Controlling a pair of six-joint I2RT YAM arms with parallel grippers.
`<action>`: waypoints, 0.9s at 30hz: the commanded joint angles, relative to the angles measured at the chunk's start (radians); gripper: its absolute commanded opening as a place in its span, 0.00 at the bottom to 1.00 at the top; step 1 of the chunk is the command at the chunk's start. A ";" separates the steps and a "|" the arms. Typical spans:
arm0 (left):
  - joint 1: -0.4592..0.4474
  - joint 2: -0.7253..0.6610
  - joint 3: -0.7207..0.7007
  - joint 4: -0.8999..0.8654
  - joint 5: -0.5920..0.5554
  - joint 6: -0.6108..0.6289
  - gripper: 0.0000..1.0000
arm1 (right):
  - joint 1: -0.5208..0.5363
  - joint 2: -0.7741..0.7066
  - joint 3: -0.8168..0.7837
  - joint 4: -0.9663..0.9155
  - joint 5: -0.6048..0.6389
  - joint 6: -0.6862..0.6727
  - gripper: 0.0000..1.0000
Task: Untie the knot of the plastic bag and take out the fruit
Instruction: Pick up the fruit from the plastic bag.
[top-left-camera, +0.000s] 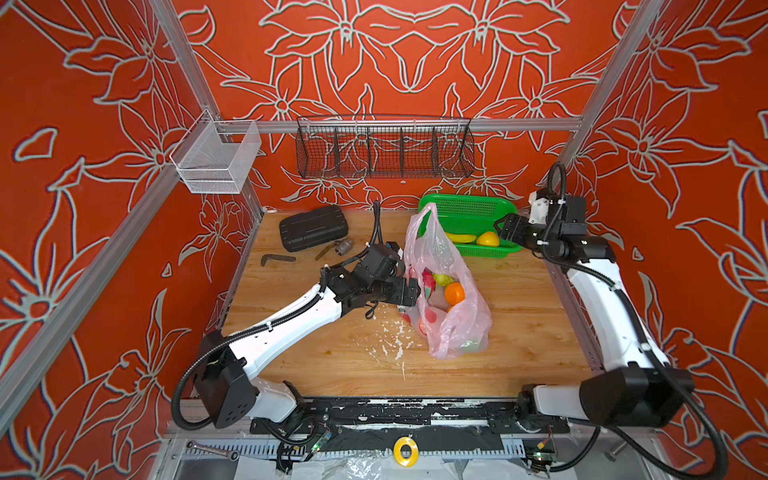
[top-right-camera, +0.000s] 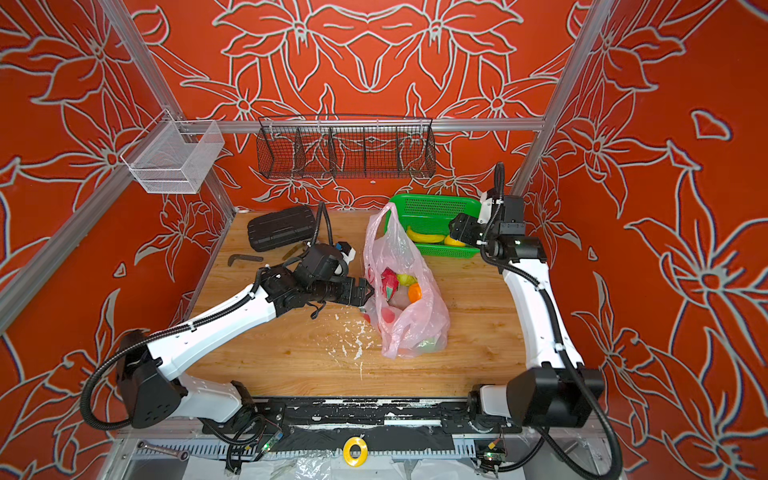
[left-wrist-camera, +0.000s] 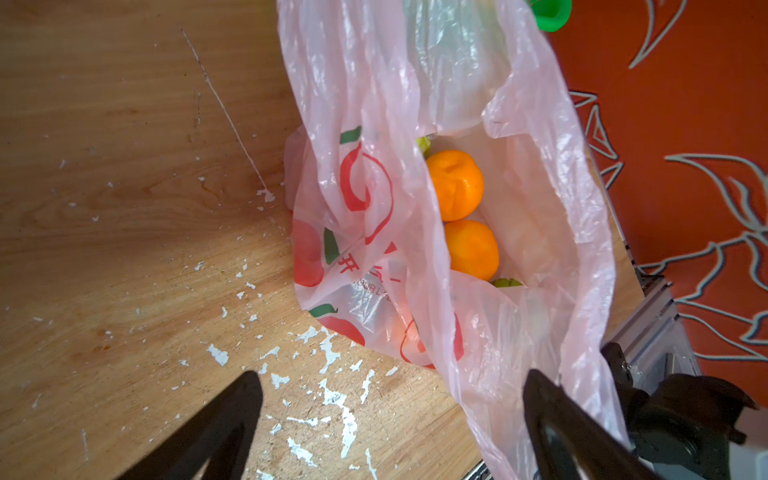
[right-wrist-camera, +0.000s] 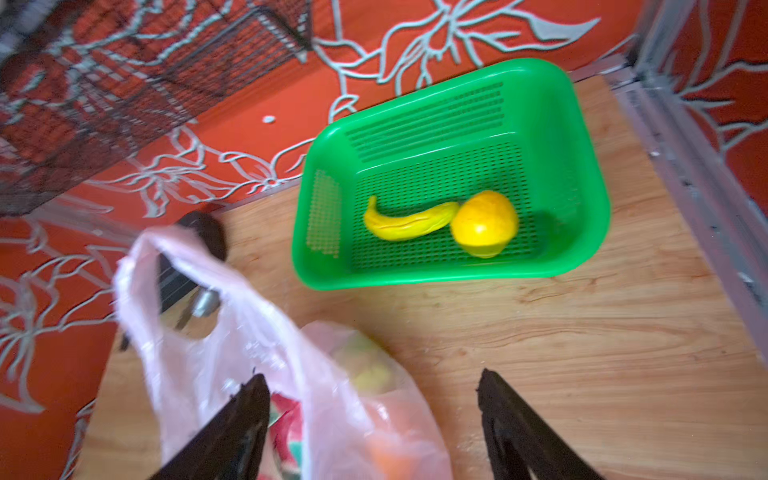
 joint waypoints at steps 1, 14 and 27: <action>0.013 0.058 0.048 -0.020 0.019 -0.043 0.96 | 0.089 -0.077 -0.048 -0.050 -0.099 0.023 0.79; 0.046 0.309 0.225 -0.046 0.046 -0.011 0.65 | 0.395 -0.158 -0.216 -0.052 -0.103 0.088 0.70; 0.062 0.303 0.131 -0.063 0.144 -0.080 0.23 | 0.515 0.039 -0.328 -0.075 -0.056 -0.031 0.67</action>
